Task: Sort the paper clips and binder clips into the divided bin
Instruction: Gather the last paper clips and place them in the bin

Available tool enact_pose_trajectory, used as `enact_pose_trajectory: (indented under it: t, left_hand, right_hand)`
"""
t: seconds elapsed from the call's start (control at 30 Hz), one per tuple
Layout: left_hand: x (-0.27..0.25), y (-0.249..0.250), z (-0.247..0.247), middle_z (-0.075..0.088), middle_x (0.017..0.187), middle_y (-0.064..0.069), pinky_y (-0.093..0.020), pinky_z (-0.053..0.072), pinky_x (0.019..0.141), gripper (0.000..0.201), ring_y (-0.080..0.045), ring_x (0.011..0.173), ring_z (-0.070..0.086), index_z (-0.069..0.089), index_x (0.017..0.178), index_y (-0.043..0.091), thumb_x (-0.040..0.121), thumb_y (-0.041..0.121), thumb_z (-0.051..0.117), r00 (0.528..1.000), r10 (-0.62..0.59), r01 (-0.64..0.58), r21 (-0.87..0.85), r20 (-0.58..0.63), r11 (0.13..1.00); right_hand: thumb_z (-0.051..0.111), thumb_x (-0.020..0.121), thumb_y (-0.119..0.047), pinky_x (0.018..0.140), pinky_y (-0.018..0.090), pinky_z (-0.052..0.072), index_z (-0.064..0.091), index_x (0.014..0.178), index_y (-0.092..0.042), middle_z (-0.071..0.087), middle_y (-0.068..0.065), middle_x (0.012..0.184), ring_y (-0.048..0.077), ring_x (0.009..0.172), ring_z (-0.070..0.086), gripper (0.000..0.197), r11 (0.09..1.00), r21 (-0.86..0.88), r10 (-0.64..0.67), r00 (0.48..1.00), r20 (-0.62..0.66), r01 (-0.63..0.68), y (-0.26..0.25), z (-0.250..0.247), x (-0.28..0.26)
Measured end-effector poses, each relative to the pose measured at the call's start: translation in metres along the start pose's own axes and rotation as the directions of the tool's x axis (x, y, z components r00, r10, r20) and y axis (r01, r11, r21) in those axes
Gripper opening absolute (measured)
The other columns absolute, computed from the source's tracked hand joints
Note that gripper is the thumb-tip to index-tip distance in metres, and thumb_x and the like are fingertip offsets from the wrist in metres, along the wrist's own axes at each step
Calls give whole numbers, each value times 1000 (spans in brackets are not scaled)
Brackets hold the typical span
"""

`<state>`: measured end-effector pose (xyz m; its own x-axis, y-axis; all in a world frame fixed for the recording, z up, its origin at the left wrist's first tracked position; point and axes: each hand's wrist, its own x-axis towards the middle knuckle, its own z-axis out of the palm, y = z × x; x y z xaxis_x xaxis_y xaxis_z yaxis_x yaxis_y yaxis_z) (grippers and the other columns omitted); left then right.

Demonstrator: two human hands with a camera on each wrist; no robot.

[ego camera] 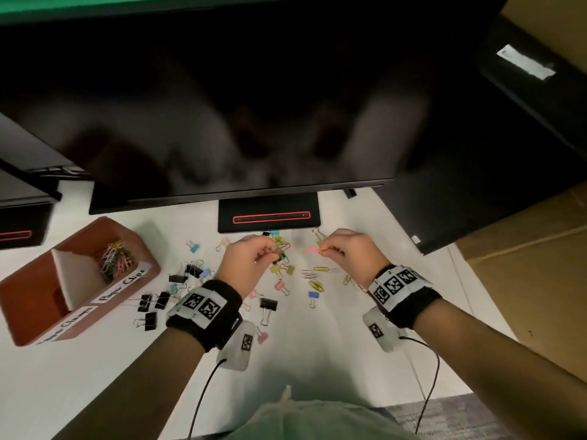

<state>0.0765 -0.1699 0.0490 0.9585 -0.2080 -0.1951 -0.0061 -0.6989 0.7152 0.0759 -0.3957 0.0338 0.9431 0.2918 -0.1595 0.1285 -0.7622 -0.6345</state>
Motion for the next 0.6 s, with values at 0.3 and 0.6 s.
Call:
enact_pose_trajectory:
  t: [0.3,0.6]
  left_hand:
    - [-56,-85,-170,70,80,-2,-29,52,78,9,-17,77,65,64,79,18,81,10,68,939,-215,210,-48,-268,977]
    - [-63,-159,-211,69,92,-3,-36,50,91,8,-18,89,63,66,90,14,81,15,66,877,-404,405,-53,-259,913]
  right_hand:
    - [67,84,-15,77,17,42,73,88,-11,66,2,86,11,79,57,9,956,51,-288,956,-52,290,-169,32,69]
    - [63,86,-17,85,30,48,65,102,-11,66,8,101,19,92,60,18,976,55,-218,958,184,211,-296,154,155]
